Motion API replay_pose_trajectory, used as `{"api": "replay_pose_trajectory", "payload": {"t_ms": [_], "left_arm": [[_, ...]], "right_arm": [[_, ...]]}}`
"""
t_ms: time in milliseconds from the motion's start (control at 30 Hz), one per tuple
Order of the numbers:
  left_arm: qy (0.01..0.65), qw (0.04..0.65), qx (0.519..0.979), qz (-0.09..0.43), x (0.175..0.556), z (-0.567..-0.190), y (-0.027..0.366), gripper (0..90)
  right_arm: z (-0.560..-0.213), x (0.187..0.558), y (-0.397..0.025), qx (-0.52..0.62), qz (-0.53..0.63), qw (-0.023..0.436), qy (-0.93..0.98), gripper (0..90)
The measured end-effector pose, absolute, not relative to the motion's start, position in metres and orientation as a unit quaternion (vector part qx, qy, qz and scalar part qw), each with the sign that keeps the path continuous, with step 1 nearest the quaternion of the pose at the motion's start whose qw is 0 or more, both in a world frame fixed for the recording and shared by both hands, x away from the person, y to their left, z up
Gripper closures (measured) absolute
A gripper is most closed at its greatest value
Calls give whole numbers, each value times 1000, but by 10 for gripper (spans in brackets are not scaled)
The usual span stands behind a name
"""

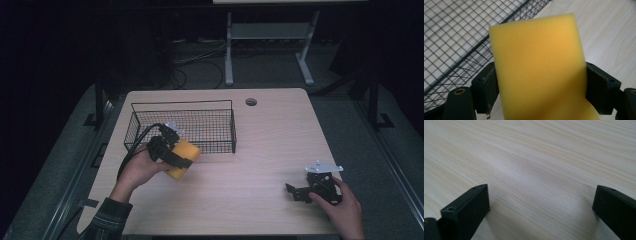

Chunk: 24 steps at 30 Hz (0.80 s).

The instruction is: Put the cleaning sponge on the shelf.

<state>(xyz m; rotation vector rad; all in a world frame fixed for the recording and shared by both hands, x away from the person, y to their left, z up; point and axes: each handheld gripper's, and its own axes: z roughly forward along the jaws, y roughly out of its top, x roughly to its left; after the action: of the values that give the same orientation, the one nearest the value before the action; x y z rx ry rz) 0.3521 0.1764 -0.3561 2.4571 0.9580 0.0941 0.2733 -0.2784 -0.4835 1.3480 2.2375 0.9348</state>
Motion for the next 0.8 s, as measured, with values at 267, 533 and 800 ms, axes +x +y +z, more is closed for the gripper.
{"api": "replay_pose_trajectory", "payload": {"t_ms": [267,533,800], "left_arm": [[357,250,899,44,363,-347,182,218],[369,251,893,55,375,-341,189,219],[381,253,887,64,387,-337,196,219]], "right_arm": [[-484,273,-278,478,331,182,793,2],[-484,273,-278,478,331,182,793,2],[-484,273,-278,478,331,182,793,2]]}}
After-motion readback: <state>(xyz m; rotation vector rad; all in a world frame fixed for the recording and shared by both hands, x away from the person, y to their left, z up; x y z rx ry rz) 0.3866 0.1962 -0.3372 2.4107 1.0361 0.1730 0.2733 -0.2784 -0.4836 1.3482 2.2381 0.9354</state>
